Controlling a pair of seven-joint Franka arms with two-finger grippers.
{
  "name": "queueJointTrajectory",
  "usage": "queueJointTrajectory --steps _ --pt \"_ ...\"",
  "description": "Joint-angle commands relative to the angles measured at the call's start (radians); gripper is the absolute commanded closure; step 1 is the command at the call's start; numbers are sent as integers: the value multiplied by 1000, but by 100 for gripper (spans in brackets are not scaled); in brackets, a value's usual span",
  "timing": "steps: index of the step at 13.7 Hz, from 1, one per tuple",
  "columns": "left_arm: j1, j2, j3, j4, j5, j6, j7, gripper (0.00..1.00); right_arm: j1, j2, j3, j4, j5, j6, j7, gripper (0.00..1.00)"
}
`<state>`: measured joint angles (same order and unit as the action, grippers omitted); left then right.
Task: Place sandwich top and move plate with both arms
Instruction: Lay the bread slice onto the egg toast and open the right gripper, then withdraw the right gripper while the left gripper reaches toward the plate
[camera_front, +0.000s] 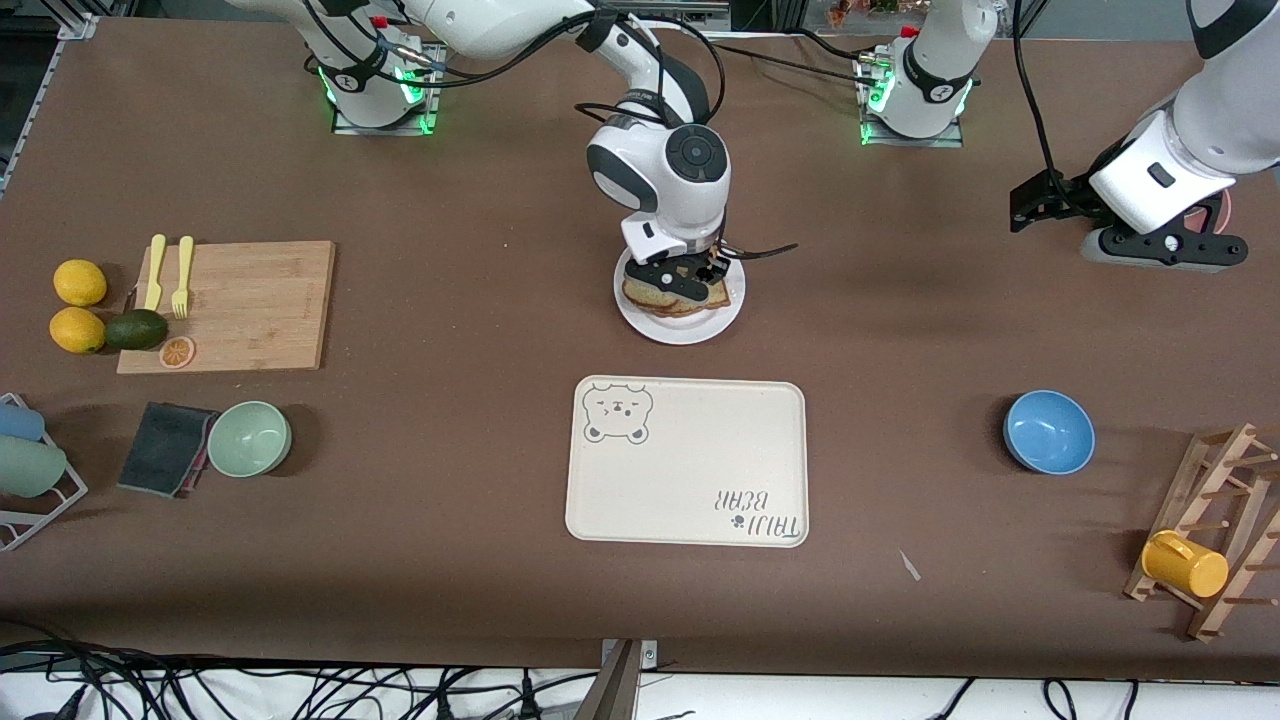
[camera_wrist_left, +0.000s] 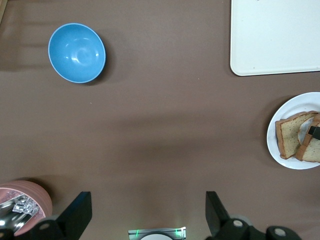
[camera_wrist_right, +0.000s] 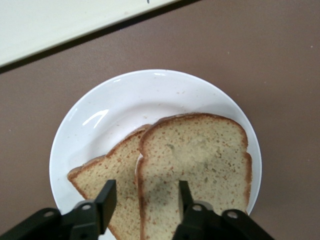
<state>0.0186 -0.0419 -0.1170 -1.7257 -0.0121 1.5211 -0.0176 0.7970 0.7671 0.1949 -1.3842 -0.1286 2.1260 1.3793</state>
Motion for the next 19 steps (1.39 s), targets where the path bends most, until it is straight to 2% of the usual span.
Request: queueJointTrajectory --steps 1,5,8,12,16,19 --pt "-2 4 0 14 1 -16 -4 0 -13 -57 -17 14 53 -34 -8 0" --pt "-2 4 0 14 1 -16 -5 0 -151 -193 -22 2 112 -168 -159 0" --pt "-3 10 -1 15 -6 -15 -7 0 -290 -299 -20 -12 142 -335 -424 0" --pt "-35 36 -13 18 -43 -10 -7 0 -482 -414 -22 -51 150 -475 -756 0" --pt "-38 140 -21 32 -207 33 -7 0 -657 -524 -20 -128 145 -514 -1007 0" --pt "-63 238 -87 80 -244 50 -7 0 -758 -577 -28 -134 135 -560 -1159 0"
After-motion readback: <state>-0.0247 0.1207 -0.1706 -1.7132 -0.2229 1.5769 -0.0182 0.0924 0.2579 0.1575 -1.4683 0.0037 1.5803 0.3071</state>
